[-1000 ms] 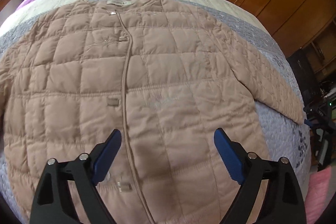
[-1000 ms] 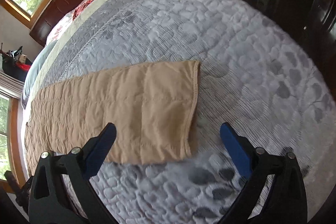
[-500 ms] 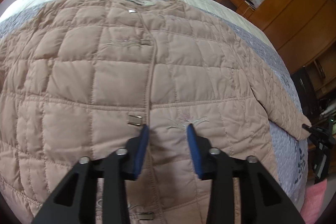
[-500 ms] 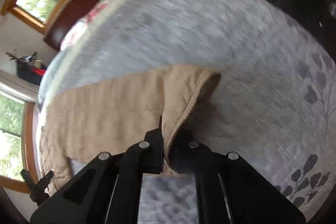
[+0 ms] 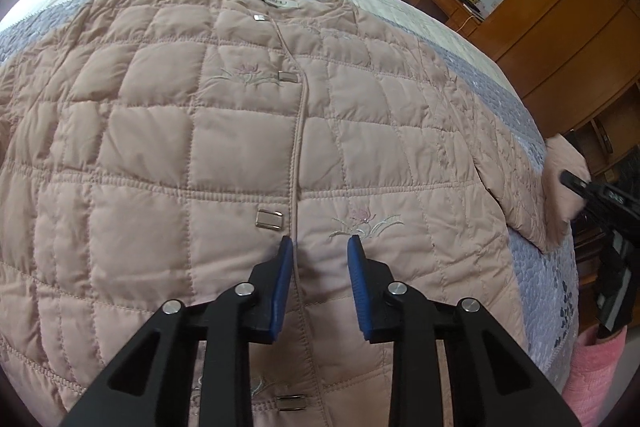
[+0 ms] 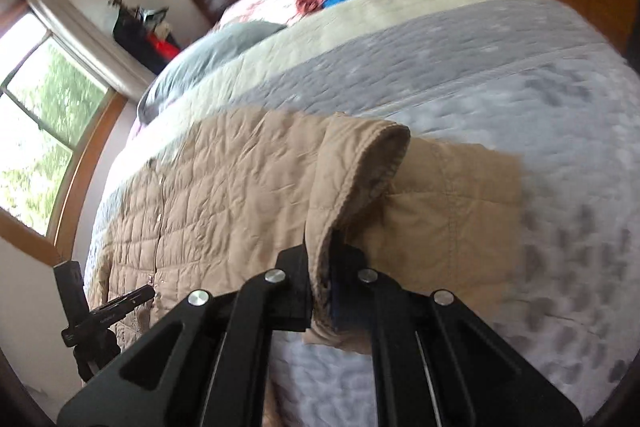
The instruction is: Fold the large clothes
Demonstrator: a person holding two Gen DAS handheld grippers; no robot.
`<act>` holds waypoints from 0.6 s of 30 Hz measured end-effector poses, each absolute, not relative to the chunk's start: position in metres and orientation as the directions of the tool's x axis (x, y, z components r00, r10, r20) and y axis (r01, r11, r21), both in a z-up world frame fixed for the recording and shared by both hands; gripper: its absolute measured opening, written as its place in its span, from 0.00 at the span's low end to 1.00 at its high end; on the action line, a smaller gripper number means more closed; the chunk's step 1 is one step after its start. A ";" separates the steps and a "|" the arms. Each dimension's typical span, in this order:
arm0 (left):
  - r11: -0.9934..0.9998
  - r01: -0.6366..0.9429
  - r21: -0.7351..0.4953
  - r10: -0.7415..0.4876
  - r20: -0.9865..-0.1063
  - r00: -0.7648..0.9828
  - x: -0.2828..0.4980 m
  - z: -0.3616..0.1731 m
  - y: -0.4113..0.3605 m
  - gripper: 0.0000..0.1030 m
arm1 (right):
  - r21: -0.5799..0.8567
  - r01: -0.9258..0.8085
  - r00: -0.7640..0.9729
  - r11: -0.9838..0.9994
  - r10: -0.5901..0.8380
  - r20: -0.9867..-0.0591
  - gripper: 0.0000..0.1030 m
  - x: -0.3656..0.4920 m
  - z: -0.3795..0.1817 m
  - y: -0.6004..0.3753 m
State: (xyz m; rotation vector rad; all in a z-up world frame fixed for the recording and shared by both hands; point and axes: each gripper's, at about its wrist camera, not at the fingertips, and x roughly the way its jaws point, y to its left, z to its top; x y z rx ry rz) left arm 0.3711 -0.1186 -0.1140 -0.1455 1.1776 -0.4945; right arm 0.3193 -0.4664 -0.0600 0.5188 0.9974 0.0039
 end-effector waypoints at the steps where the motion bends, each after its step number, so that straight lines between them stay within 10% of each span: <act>1: 0.884 0.298 -0.360 -0.443 -0.848 0.291 0.371 -0.114 -0.118 0.27 | 0.393 0.228 0.538 0.891 0.221 -0.813 0.05 0.328 -0.064 -0.456; 7: 0.883 0.299 -0.363 -0.446 -0.847 0.288 0.371 -0.114 -0.118 0.27 | 0.349 0.198 0.480 0.916 0.220 -0.849 0.06 0.349 -0.092 -0.427; 13: 0.882 0.294 -0.369 -0.450 -0.845 0.289 0.374 -0.108 -0.122 0.27 | 0.422 0.106 0.497 0.901 0.319 -0.807 0.40 0.351 -0.091 -0.409; 18: 0.863 0.328 -0.384 -0.480 -0.827 0.292 0.374 -0.090 -0.147 0.32 | 0.448 0.150 0.581 0.881 0.288 -0.761 0.35 0.331 -0.074 -0.427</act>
